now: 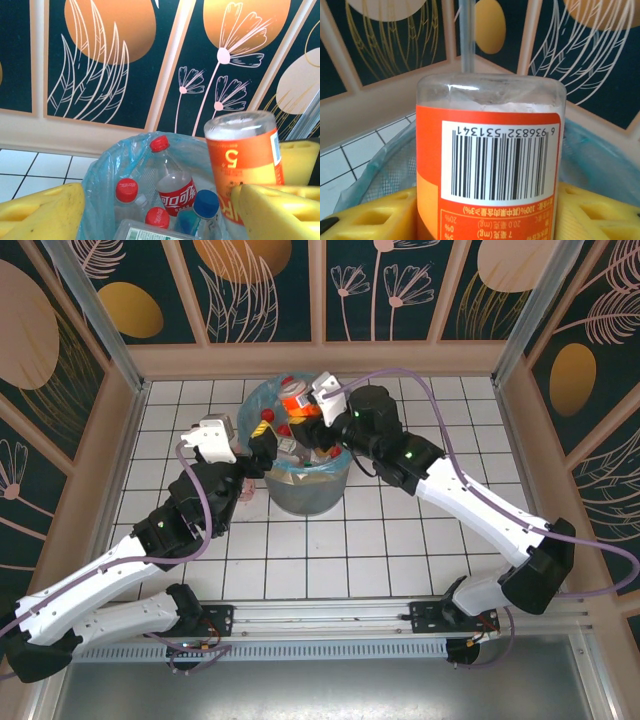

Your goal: Put the plastic bottles in the bin

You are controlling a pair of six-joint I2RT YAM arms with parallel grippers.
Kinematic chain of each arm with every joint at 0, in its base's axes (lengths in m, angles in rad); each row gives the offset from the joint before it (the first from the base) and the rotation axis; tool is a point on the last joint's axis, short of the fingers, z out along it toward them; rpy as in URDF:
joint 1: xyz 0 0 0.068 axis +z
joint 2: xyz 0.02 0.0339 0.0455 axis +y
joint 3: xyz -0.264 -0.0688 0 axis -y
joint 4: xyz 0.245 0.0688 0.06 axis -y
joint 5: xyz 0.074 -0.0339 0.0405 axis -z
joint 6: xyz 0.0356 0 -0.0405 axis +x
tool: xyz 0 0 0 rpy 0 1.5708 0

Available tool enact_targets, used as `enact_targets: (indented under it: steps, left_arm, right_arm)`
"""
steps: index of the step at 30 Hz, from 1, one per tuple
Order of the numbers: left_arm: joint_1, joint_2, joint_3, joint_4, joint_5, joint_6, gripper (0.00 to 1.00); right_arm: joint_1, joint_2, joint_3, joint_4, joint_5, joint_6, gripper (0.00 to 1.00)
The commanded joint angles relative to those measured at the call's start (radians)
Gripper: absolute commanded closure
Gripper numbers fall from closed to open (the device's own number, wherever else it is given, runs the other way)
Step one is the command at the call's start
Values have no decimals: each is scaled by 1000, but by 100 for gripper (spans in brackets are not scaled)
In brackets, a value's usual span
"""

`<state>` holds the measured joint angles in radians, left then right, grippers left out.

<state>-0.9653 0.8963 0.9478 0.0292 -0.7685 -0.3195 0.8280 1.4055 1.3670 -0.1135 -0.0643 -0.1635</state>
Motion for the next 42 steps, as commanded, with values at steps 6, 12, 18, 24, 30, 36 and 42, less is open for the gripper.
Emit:
enact_targets:
  steps: [6,12,18,24,30,36,42]
  left_arm:
    - [0,10,-2,-2,15,-26,19]
    - [-1,-4,-7,-8,-6,-32,19]
    - [-1,-28,-12,-12,-32,-24,19]
    - [-1,-43,-16,-12,-52,-15,19]
    - [-1,-65,-23,-25,-63,-15,19]
    - [-1,-95,-38,-34,-89,-9,19]
    - [-1,-93,-44,-26,-89,0,19]
  right_arm:
    - [0,-35,-33,12,-47,53,14]
    - [0,-35,-26,40,-32,45,14]
    - [2,28,42,10,-56,62,21]
    - [3,210,258,-131,-87,121,33]
    - [3,428,491,-313,-15,143,39]
    - [5,544,615,-496,12,144,46]
    - [5,520,563,-477,-2,150,49]
